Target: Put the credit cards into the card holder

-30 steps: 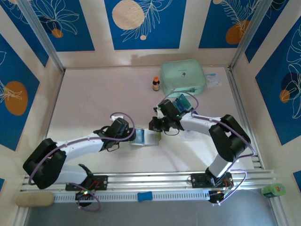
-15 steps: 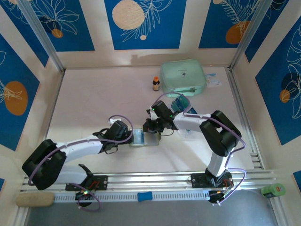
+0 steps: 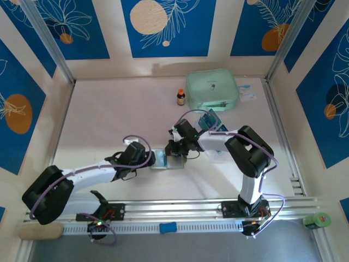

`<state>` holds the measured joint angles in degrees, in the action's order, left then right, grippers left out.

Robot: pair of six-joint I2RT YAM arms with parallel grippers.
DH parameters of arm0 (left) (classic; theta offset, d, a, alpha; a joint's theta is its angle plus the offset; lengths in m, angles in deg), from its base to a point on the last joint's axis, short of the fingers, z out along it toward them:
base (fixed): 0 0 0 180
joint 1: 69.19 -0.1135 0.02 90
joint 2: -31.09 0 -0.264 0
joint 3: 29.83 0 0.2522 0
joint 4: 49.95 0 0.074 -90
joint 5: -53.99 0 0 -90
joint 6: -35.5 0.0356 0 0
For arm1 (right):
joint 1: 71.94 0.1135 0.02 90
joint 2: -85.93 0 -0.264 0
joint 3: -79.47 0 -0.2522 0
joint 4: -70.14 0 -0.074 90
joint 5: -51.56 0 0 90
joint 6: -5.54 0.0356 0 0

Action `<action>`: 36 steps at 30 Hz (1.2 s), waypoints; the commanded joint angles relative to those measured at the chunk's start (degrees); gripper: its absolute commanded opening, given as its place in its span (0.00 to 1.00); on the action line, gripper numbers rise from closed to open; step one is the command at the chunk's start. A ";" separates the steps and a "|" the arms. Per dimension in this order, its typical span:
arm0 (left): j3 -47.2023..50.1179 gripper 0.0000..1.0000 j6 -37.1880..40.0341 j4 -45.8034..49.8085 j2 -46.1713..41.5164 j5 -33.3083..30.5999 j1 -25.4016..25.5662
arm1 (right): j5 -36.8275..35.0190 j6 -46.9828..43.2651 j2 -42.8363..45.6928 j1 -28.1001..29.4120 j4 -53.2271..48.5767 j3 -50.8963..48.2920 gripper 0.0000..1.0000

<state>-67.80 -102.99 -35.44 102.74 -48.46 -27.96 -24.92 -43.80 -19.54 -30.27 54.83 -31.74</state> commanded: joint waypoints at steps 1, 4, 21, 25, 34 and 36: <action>2.39 0.91 -2.82 -3.16 0.46 3.23 -0.36 | 1.49 -1.03 -1.90 0.34 -0.37 0.53 0.00; 4.78 0.90 -4.56 -6.67 0.50 3.67 -0.46 | 1.89 -0.94 -2.50 0.41 -0.42 0.94 0.00; 11.83 0.92 -8.14 -20.24 -5.48 9.98 -3.49 | 1.96 0.68 -3.86 1.92 -1.30 3.31 0.00; 15.11 0.92 -12.08 -30.57 -1.91 12.67 -4.47 | 1.36 1.04 -2.46 1.84 -1.43 3.25 0.00; 17.65 0.90 -17.95 -46.35 4.54 19.88 -8.60 | -1.40 0.05 2.59 0.78 -3.66 1.83 0.00; 16.16 0.90 -16.87 -40.92 1.17 19.52 -8.74 | -1.87 -0.22 3.52 0.61 -4.11 1.20 0.00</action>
<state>-52.17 -116.87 -80.66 105.30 -36.00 -36.61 -25.79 -43.38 -18.61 -29.33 53.02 -29.54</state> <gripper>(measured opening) 0.896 0.054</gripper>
